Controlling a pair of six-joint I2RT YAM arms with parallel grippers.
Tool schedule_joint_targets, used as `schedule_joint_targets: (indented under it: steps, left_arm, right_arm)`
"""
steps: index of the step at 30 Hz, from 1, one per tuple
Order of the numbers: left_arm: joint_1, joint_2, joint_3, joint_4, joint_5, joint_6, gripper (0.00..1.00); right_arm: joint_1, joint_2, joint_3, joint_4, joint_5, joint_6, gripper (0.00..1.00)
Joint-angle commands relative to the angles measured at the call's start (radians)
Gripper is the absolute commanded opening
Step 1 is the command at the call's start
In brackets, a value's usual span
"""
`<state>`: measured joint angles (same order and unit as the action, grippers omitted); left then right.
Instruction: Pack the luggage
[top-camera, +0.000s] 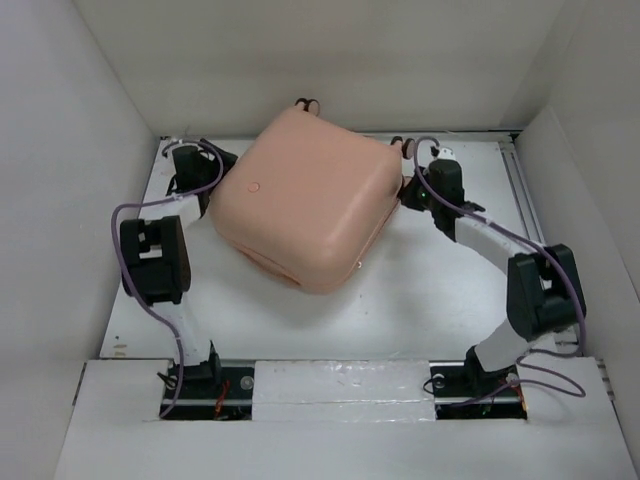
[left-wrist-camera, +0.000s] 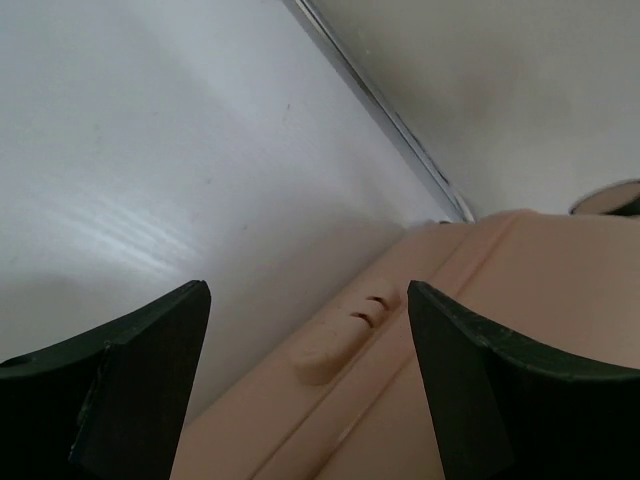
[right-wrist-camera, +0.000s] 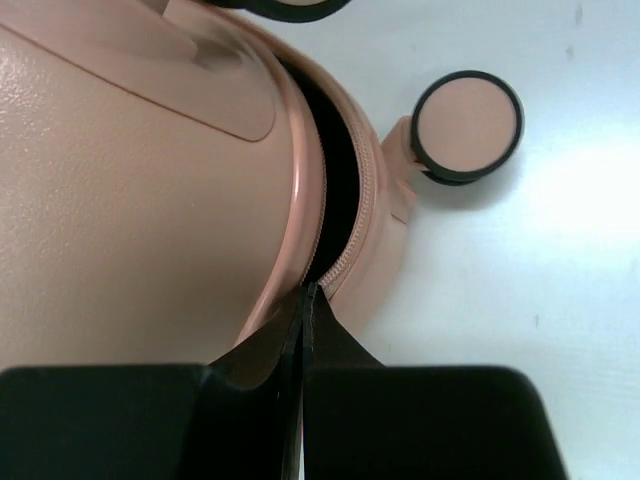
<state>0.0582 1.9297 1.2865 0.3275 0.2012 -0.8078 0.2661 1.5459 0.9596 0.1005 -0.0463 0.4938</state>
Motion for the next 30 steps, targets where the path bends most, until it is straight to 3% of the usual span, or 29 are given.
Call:
schedule_joint_targets:
  steps: [1, 3, 8, 9, 13, 14, 16, 18, 19, 20, 24, 26, 30]
  left_arm:
    - [-0.130, -0.155, -0.203, 0.094, 0.098, -0.036, 0.76]
    - [-0.130, -0.217, -0.343, 0.134, 0.067, -0.053, 0.76]
    - [-0.092, -0.510, -0.461, 0.085, -0.130, -0.044, 0.80]
    - [-0.092, -0.565, -0.481, 0.071, -0.179, -0.053, 0.82]
    - [-0.147, -0.857, -0.519, 0.062, -0.391, -0.039, 0.84]
    - [-0.179, -0.952, -0.520, 0.062, -0.411, -0.027, 0.84]
    - [-0.219, -1.020, -0.520, 0.027, -0.421, 0.004, 0.78]
    - [-0.300, -1.093, -0.530, -0.014, -0.405, 0.048, 0.65]
    - [-0.334, -1.110, -0.544, -0.030, -0.392, 0.059, 0.44]
    - [-0.369, -1.129, -0.588, -0.044, -0.391, 0.068, 0.30]
    - [-0.582, -1.205, -0.732, -0.116, -0.368, 0.102, 0.06]
    - [-0.697, -1.290, -0.794, -0.146, -0.378, 0.102, 0.03]
    - [-0.817, -1.439, -0.967, -0.186, -0.367, 0.007, 0.02]
  right_arm:
    - [0.067, 0.135, 0.167, 0.096, -0.283, 0.005, 0.00]
    - [0.067, 0.167, 0.280, 0.038, -0.294, -0.009, 0.00]
    - [0.025, 0.086, 0.315, -0.001, -0.317, -0.018, 0.03]
    - [0.004, 0.065, 0.294, -0.010, -0.342, -0.018, 0.07]
    - [-0.025, -0.059, 0.209, -0.019, -0.363, -0.008, 0.41]
    - [-0.034, -0.116, 0.185, -0.019, -0.363, -0.008, 0.44]
    - [-0.034, -0.177, 0.095, -0.019, -0.372, -0.008, 0.49]
    - [-0.034, -0.271, 0.023, -0.019, -0.372, -0.008, 0.49]
    - [-0.034, -0.305, -0.074, 0.004, -0.372, -0.008, 0.49]
    - [-0.025, -0.341, -0.132, 0.037, -0.391, -0.008, 0.43]
    - [0.018, -0.544, -0.431, 0.197, -0.440, -0.041, 0.40]
    - [0.030, -0.662, -0.511, 0.197, -0.440, -0.095, 0.37]
    - [0.030, -0.788, -0.655, 0.264, -0.402, -0.023, 0.17]
